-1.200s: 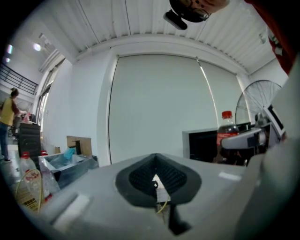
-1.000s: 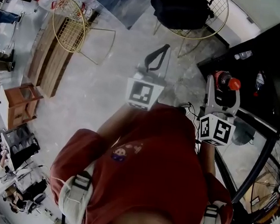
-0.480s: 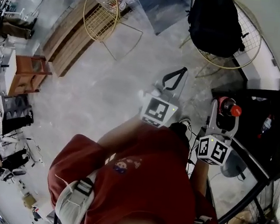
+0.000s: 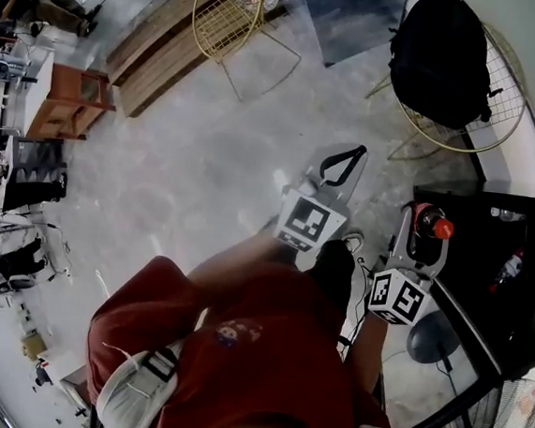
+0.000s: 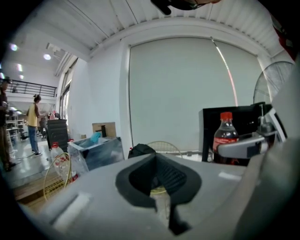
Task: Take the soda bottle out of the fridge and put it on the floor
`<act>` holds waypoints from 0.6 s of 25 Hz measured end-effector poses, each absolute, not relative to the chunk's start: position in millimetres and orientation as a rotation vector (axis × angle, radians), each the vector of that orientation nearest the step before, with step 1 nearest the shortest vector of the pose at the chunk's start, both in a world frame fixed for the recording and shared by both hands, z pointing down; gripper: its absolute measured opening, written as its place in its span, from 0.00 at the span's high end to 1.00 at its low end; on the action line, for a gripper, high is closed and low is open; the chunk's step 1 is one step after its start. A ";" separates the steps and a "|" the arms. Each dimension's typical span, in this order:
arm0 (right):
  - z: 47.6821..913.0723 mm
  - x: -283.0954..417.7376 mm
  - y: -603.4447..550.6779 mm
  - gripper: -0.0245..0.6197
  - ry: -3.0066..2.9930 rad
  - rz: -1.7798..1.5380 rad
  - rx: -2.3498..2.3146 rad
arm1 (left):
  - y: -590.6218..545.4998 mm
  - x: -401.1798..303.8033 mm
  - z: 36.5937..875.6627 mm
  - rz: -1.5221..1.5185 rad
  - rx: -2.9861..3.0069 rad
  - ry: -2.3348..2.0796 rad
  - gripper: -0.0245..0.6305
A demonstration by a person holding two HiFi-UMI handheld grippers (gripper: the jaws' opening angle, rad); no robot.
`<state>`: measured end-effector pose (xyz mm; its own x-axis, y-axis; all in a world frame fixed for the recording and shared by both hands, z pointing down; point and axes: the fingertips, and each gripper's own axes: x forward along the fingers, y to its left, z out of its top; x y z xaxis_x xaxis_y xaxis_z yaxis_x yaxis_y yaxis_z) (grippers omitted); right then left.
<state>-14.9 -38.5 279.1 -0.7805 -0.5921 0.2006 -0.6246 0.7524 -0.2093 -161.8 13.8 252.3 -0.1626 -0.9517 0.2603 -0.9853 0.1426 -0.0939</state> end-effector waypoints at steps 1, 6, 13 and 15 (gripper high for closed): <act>286.5 -12.8 -34.6 0.50 -2.813 0.409 0.986 | 17.0 -160.9 256.8 0.368 1.936 -2.262 0.96; 313.8 -25.1 -18.2 0.50 -2.761 0.424 1.024 | 32.9 -180.6 283.0 0.376 1.957 -2.202 0.96; 379.0 -60.1 -8.7 0.50 -2.681 0.464 1.085 | 45.1 -220.4 359.1 0.416 1.944 -2.117 0.96; 416.6 -64.4 -4.5 0.50 -2.669 0.494 1.080 | 48.1 -225.1 396.4 0.424 1.931 -2.099 0.96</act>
<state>-64.4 -4.5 416.6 -0.7057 -0.6305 0.3232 -0.7044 0.6735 -0.2242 -225.1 48.1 396.4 -0.0847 -0.9213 0.3796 -0.9964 0.0754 -0.0394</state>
